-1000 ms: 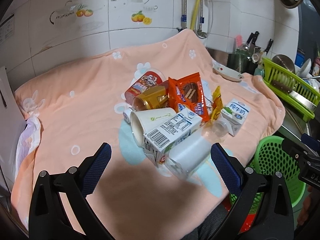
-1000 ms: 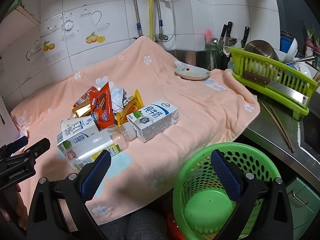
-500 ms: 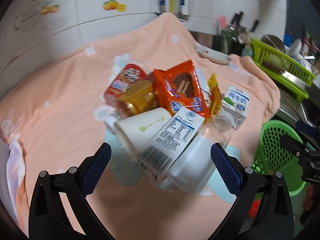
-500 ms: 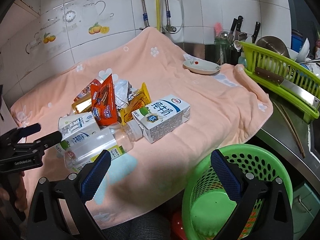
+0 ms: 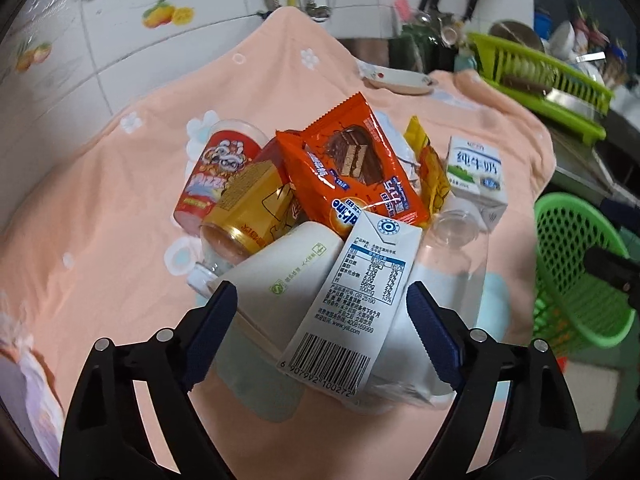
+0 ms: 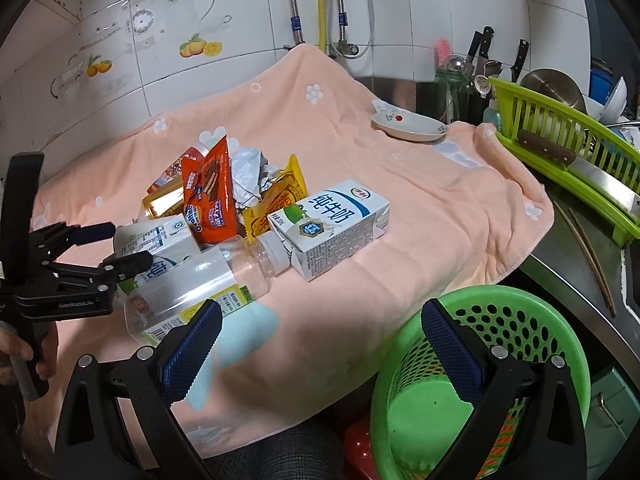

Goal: Collect trash
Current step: 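Grasp the white milk carton with the left gripper while the right gripper approaches the clear bottle, then grasp the clear plastic bottle with the right gripper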

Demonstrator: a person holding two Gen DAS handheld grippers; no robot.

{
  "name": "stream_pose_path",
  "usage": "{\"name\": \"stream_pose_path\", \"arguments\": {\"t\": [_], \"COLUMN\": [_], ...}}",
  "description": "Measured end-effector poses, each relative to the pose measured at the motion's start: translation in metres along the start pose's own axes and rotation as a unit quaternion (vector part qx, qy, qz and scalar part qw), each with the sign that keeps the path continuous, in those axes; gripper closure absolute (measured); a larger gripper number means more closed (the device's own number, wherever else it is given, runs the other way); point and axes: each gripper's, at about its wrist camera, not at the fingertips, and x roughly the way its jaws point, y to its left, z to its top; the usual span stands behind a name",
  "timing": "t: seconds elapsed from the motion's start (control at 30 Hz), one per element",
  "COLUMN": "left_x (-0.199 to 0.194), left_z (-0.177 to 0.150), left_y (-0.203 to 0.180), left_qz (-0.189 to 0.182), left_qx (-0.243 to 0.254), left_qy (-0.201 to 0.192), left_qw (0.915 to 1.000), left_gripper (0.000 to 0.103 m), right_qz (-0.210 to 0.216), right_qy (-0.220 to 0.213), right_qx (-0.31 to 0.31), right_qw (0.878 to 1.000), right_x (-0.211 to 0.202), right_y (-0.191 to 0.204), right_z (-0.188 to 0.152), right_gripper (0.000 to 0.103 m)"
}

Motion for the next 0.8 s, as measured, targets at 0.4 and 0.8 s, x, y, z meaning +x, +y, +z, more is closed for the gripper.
{"name": "stream_pose_path", "arguments": {"t": [0.4,0.8], "left_x": [0.008,0.007], "left_z": [0.006,0.001], "left_y": [-0.008,0.003], "left_qz": [-0.053,-0.088], "left_qx": [0.039,-0.001], "left_qy": [0.013,0.015], "left_qw": [0.9977,0.996], "left_gripper": [0.032,0.059], "right_qz": [0.007,0.018], "right_qy": [0.021,0.031], "right_qx": [0.003,0.003], "right_qw": [1.0,0.999], "right_x": [0.01,0.014], "right_y": [0.008,0.015], "right_z": [-0.001,-0.002], "right_gripper": [0.006,0.007]}}
